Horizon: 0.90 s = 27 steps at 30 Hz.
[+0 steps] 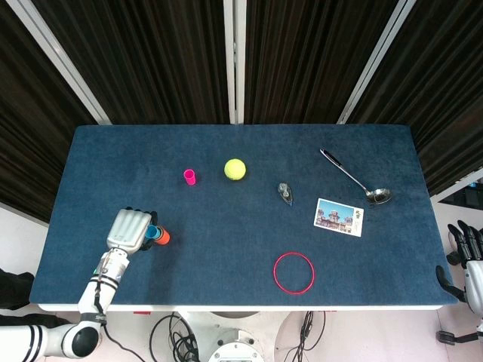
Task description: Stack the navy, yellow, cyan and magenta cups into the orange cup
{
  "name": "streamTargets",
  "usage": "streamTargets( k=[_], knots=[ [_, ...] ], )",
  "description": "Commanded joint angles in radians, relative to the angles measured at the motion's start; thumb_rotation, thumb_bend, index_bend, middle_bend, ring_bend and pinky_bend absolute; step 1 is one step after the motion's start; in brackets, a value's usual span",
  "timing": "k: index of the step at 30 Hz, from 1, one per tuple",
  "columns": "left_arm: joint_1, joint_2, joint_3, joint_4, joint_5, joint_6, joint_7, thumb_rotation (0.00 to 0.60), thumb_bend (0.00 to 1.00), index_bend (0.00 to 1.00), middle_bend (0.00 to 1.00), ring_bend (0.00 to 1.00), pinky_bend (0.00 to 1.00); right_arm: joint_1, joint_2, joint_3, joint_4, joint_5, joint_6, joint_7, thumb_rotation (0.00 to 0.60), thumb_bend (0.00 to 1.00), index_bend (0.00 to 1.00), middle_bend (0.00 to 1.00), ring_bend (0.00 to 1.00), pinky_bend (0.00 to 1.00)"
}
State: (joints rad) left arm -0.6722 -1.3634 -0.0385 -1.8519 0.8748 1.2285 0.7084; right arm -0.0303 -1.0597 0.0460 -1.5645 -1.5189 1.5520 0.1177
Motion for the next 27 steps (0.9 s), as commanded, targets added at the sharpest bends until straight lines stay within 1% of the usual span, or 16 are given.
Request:
streamTargets(
  k=[1,3,5,8,12,15,19,21,23,27],
  knots=[
    [0.003,-0.003,0.001,0.005,-0.003,-0.010,-0.005,0.600,0.25,0.41,0.44,0.44,0.40,0.000,0.001,-0.001,0.003,-0.001,0.001,0.001,0.600,0.34,0.00,0.00,0.00,0.00],
    [0.007,-0.002,-0.006,0.003,0.006,-0.010,-0.022,0.600,0.23,0.31,0.37,0.39,0.38,0.000,0.001,-0.001,0.004,0.001,0.000,0.003,0.600,0.34,0.00,0.00,0.00,0.00],
    [0.010,-0.001,-0.012,0.001,0.026,-0.002,-0.033,0.600,0.23,0.25,0.33,0.36,0.36,0.000,0.000,0.000,0.006,0.002,-0.001,0.004,0.600,0.35,0.00,0.00,0.00,0.00],
    [0.013,0.003,-0.016,-0.007,0.054,0.006,-0.038,0.600,0.22,0.24,0.32,0.35,0.36,0.001,-0.002,0.000,0.007,0.003,-0.002,0.004,0.600,0.35,0.00,0.00,0.00,0.00],
    [0.011,0.008,-0.030,-0.014,0.059,0.008,-0.036,0.600,0.22,0.24,0.32,0.35,0.36,0.001,-0.005,0.000,0.007,0.004,-0.003,0.003,0.600,0.35,0.00,0.00,0.00,0.00],
    [-0.005,0.008,-0.065,-0.001,0.051,0.004,-0.039,0.600,0.22,0.24,0.32,0.35,0.36,0.001,-0.005,0.000,0.007,0.003,-0.002,0.000,0.600,0.35,0.00,0.00,0.00,0.00],
    [-0.057,-0.016,-0.142,0.056,0.010,-0.021,-0.031,0.600,0.22,0.24,0.32,0.35,0.36,0.000,-0.003,0.000,0.000,0.000,0.002,-0.005,0.600,0.35,0.00,0.00,0.00,0.00],
    [-0.087,-0.038,-0.172,0.094,-0.009,-0.034,-0.017,0.600,0.21,0.24,0.32,0.35,0.38,0.001,-0.003,0.001,-0.005,-0.002,0.006,-0.008,0.600,0.35,0.00,0.00,0.00,0.00],
    [-0.125,-0.077,-0.208,0.161,-0.043,-0.055,-0.007,0.600,0.21,0.24,0.32,0.35,0.41,0.002,-0.002,0.001,-0.012,-0.006,0.007,-0.013,0.600,0.35,0.00,0.00,0.00,0.00],
    [-0.189,-0.158,-0.261,0.305,-0.108,-0.120,-0.030,0.600,0.20,0.23,0.32,0.35,0.41,0.002,0.000,0.000,-0.025,-0.012,0.010,-0.021,0.600,0.35,0.00,0.00,0.00,0.00]
  ],
)
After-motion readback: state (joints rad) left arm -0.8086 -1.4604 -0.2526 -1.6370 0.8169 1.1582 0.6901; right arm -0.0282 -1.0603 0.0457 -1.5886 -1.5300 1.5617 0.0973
